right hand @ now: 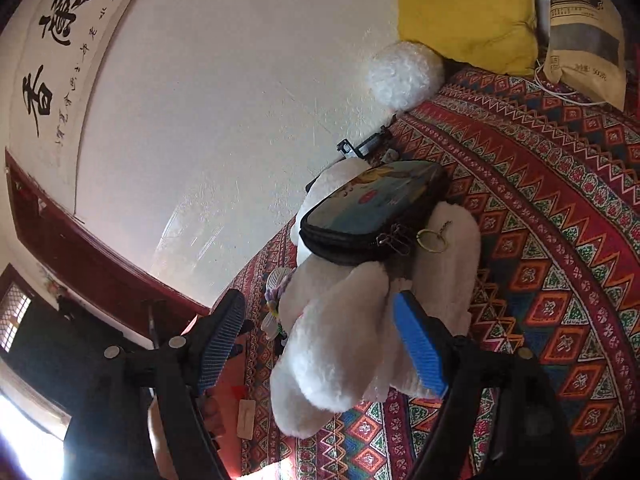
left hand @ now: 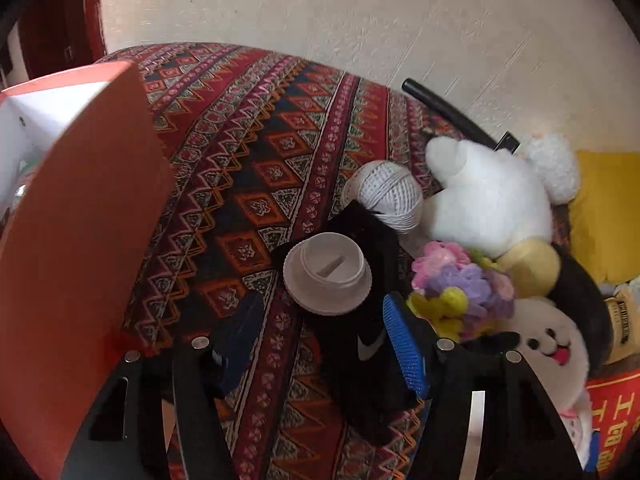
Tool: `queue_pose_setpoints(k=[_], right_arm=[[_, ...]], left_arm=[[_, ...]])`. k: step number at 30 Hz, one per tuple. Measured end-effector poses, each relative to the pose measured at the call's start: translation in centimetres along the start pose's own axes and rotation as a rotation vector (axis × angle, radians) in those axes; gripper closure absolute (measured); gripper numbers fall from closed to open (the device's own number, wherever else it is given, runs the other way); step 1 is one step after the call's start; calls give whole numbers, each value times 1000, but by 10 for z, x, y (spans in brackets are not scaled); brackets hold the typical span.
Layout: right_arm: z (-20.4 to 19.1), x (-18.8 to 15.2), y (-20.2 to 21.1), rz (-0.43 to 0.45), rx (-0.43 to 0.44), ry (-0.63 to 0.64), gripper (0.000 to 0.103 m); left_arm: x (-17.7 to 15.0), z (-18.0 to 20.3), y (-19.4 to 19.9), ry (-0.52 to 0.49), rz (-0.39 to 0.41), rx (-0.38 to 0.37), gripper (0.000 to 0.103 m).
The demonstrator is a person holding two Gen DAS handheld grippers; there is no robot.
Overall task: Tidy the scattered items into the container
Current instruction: 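Grasp the white round cap with the left gripper while the right reaches the black pouch, then drop the white round cap into the box with the left gripper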
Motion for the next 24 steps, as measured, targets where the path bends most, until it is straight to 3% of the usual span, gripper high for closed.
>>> queue_pose_setpoints(k=[7, 11, 15, 20, 22, 24], right_arm=[[10, 3, -4, -25, 35, -63, 24], [4, 2, -5, -25, 20, -28, 24], [-1, -2, -9, -33, 14, -4, 24], [-13, -8, -9, -28, -3, 57, 24], [-20, -13, -9, -26, -15, 96, 24], [-30, -20, -9, -31, -31, 143, 24]], left_arm=[[16, 4, -41, -21, -6, 27, 44], [10, -3, -21, -25, 30, 26, 44], [-8, -21, 44, 14, 89, -93, 44], [-48, -72, 178, 64, 256, -272, 44], [-62, -111, 225, 91, 352, -258, 44], [-71, -160, 258, 142, 433, -197, 44]])
Point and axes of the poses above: each gripper's, at about its wrist camera, not at the fingertips, and y roughly against the way its jaws point, z to its right, x to its top, the point moved 7 cm from there along -y, roughly the way its jaws point, and after that the axes turned 7 degrees about -z, right-handed, at the moved point
